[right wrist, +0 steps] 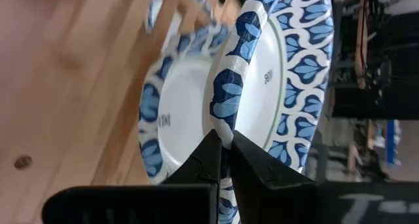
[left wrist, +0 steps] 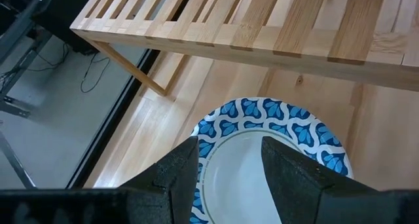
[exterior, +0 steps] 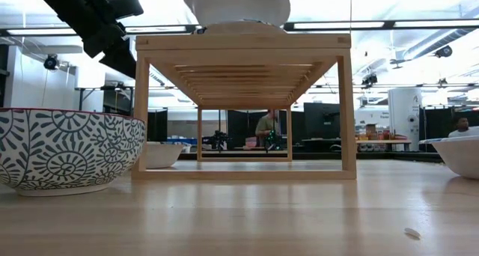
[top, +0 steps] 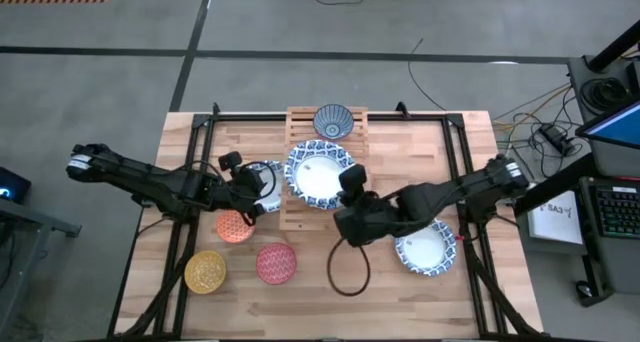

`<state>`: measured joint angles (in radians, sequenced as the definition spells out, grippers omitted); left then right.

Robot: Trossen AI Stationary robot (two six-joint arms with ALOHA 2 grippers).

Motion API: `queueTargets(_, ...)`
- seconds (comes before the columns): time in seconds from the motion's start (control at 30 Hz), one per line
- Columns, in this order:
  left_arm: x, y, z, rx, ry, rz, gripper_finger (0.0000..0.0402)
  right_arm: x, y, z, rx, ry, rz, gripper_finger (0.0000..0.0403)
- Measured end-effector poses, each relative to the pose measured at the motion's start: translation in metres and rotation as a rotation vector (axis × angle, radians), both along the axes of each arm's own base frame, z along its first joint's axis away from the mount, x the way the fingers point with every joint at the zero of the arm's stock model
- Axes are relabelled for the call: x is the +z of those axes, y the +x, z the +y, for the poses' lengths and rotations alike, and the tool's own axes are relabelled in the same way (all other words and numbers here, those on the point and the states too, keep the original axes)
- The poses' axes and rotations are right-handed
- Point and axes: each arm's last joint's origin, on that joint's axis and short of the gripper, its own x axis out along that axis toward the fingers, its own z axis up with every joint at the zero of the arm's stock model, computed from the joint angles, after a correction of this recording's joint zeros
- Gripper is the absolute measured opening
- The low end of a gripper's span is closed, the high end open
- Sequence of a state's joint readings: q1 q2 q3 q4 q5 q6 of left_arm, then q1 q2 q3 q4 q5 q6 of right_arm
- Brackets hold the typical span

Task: Place and stack bowls onto a shelf
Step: Stack the top right white patterned bowl on top of the white patterned bowl on the shelf

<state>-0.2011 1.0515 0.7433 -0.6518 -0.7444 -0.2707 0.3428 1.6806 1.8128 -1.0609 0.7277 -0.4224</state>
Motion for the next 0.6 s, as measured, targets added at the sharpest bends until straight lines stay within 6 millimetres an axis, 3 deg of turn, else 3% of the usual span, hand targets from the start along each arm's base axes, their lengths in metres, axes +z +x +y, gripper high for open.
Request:
queueTargets(0.27, 0.000, 0.000, 0.000, 0.000, 0.000, 0.000, 0.0151, -0.011, 0.015, 0.005, -0.065, -0.023, 0.137, 0.0012)
queueTargets(0.6, 0.000, 0.000, 0.000, 0.000, 0.000, 0.000, 0.0151, -0.011, 0.017, 0.006, -0.091, -0.010, 0.136, 0.0013)
